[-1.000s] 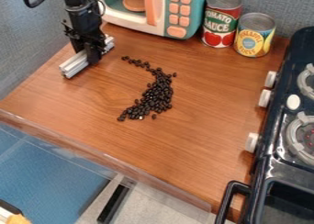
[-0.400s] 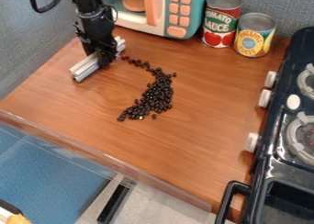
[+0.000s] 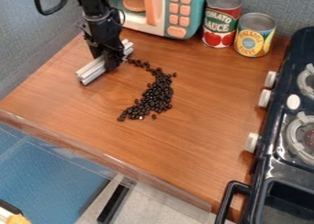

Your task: Sweep into pile

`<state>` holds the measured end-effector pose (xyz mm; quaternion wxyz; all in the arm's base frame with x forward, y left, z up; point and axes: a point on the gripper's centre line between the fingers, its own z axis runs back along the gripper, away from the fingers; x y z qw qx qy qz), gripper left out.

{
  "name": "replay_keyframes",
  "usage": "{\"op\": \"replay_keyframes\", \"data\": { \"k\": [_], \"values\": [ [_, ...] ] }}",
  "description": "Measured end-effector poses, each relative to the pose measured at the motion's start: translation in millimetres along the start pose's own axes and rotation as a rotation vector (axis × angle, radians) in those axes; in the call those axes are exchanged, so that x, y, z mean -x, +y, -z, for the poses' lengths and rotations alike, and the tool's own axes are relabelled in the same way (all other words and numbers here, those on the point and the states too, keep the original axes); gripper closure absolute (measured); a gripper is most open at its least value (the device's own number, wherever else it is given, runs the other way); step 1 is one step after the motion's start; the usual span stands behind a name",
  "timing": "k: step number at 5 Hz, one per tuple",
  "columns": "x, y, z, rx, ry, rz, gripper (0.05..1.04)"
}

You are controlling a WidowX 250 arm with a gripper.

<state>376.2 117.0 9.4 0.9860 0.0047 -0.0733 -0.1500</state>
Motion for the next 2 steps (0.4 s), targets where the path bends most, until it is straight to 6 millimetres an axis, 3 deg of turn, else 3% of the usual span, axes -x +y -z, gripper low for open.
{"op": "replay_keyframes", "data": {
  "k": [2],
  "values": [
    [-5.4, -18.4, -0.7, 0.033, 0.005, 0.028, 0.675]
  ]
}}
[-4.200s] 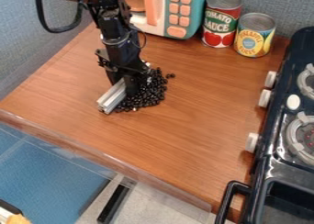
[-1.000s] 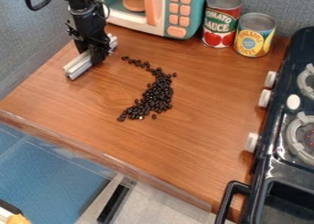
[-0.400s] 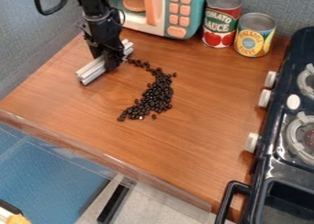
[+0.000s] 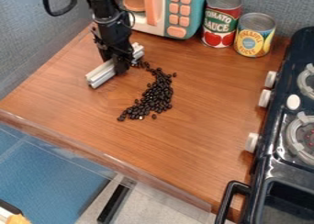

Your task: Sweep into pile

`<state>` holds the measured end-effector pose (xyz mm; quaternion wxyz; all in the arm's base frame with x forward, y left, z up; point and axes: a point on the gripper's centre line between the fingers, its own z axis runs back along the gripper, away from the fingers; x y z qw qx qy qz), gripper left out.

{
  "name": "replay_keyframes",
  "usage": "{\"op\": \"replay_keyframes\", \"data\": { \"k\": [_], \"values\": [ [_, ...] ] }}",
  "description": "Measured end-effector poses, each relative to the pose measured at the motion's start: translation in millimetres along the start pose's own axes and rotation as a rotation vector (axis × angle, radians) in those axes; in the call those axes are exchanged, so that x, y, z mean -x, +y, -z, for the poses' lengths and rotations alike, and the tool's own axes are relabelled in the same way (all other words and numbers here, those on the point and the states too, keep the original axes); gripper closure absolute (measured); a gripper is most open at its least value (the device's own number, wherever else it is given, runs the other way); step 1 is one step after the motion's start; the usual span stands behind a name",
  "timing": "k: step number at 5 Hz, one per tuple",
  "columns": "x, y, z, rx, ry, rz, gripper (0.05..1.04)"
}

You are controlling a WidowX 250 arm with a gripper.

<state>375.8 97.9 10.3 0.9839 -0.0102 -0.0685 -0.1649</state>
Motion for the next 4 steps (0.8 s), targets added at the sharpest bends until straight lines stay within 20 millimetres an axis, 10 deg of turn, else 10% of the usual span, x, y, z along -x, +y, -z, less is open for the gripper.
{"op": "replay_keyframes", "data": {
  "k": [4],
  "values": [
    [3, -37, -2, 0.037, -0.004, 0.136, 0.675]
  ]
}}
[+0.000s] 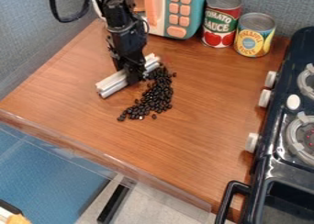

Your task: Sweep into pile

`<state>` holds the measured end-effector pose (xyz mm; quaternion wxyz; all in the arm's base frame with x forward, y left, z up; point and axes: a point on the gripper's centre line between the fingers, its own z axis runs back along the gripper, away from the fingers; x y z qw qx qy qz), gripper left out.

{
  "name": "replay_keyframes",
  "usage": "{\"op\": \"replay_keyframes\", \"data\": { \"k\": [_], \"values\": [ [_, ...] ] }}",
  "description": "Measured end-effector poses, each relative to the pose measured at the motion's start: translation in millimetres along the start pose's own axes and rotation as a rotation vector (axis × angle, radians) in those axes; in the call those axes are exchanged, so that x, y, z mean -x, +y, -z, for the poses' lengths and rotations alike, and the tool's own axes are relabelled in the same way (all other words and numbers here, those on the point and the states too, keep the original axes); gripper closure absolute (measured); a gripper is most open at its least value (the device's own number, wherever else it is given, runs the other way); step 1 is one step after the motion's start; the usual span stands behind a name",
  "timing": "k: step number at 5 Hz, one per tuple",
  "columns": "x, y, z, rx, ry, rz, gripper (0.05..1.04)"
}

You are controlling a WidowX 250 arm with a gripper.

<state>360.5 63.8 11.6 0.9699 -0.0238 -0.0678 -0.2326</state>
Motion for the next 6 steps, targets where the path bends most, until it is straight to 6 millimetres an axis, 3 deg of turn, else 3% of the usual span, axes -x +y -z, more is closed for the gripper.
{"op": "replay_keyframes", "data": {
  "k": [4, 6],
  "values": [
    [1, -23, -7, 0.041, -0.021, 0.022, 0.675],
    [-8, 6, -67, 0.008, -0.137, -0.102, 0.675]
  ]
}}
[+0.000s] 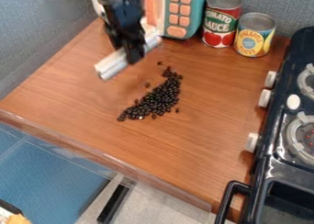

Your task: Sweep into pile

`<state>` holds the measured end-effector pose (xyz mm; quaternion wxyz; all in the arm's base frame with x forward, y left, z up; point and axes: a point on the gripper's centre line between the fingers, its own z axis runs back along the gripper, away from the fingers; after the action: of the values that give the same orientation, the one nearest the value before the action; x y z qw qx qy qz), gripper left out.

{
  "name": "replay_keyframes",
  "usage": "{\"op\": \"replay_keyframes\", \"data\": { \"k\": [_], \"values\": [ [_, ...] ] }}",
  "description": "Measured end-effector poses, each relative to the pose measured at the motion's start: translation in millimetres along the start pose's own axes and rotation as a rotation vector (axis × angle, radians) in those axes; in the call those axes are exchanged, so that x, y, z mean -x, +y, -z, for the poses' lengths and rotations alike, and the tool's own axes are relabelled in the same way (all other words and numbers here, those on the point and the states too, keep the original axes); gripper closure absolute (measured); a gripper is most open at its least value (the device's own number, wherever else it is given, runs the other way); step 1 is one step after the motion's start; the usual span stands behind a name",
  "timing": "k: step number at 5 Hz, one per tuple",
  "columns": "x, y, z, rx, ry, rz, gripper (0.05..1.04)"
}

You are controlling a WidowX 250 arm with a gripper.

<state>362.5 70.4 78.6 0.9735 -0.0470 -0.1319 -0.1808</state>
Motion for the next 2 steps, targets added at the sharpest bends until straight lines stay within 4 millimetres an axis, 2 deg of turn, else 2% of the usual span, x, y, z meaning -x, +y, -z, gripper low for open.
{"op": "replay_keyframes", "data": {
  "k": [1, 2],
  "values": [
    [-10, 14, -16, -0.047, -0.004, -0.013, 0.675],
    [-11, 37, 0, -0.099, 0.065, -0.053, 0.675]
  ]
}}
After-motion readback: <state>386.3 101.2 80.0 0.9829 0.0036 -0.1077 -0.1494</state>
